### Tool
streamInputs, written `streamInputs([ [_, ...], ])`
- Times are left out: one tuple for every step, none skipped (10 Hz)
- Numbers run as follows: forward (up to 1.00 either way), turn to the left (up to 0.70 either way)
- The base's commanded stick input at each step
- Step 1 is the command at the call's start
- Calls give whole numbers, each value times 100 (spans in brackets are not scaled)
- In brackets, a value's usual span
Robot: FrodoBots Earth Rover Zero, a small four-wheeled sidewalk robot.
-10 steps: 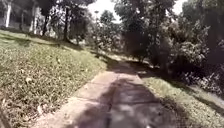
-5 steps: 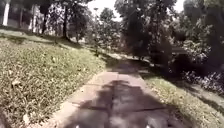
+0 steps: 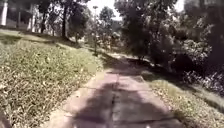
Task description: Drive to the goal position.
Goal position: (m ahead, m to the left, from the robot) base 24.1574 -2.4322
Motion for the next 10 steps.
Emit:
streamInputs([
  [45, 0],
  [45, 0],
  [45, 0],
  [45, 0],
  [45, -14],
  [45, -27],
  [45, -27],
  [45, -15],
  [45, 0],
  [45, 0],
])
